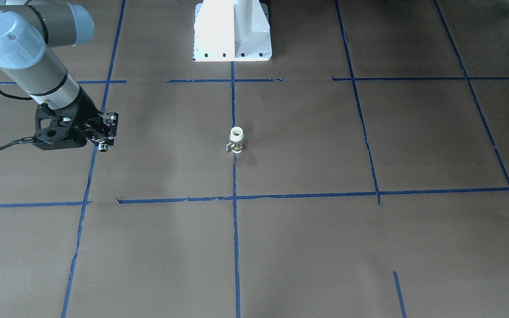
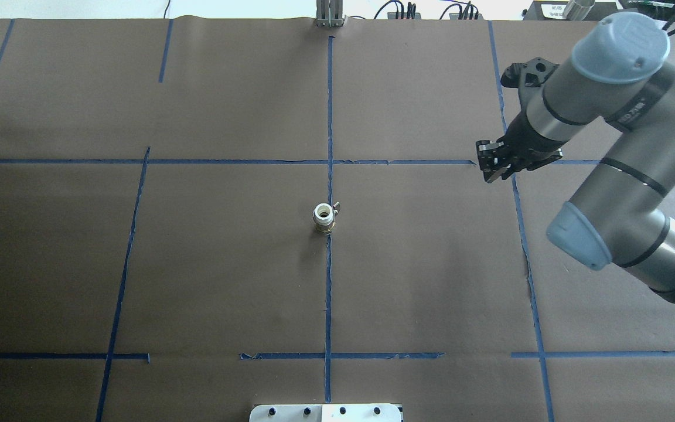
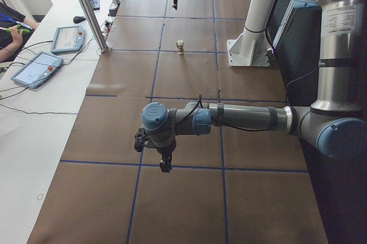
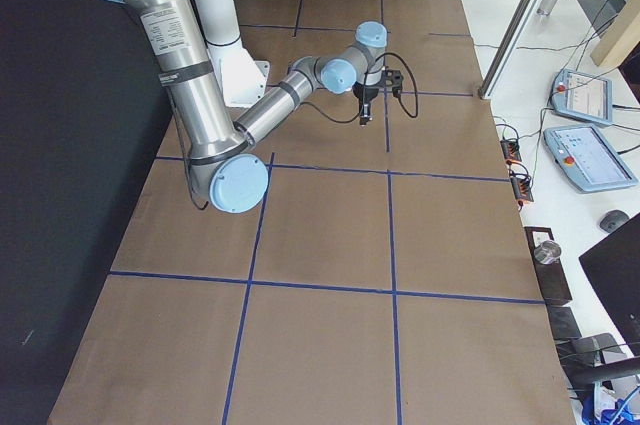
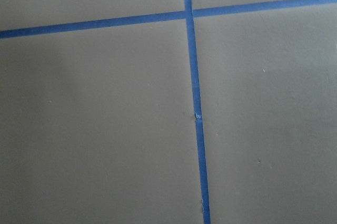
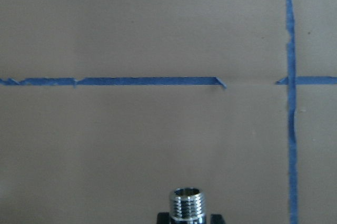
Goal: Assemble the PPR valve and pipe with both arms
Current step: 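Lift the chrome valve with the right gripper over the white pipe piece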
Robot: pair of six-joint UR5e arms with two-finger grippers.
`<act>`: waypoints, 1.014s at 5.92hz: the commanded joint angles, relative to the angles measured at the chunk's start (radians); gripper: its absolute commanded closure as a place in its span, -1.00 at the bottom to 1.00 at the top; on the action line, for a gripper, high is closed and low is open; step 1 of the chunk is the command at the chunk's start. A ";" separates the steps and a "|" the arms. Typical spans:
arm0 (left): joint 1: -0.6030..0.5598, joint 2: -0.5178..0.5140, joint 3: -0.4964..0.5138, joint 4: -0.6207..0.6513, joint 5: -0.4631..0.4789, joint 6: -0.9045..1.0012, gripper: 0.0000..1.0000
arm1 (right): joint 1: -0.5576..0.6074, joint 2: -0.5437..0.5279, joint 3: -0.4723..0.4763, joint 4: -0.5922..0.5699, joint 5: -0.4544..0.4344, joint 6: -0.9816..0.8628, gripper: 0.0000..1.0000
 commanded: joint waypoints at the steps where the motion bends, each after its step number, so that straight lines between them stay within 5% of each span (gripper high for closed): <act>1: 0.003 -0.009 -0.001 -0.002 0.001 -0.018 -1.00 | -0.131 0.189 -0.035 -0.048 -0.127 0.256 1.00; 4: 0.007 -0.009 0.001 -0.004 -0.002 -0.044 -1.00 | -0.263 0.401 -0.220 -0.072 -0.216 0.141 1.00; 6: 0.007 -0.009 0.001 -0.004 -0.002 -0.044 -1.00 | -0.282 0.430 -0.254 -0.072 -0.238 -0.006 1.00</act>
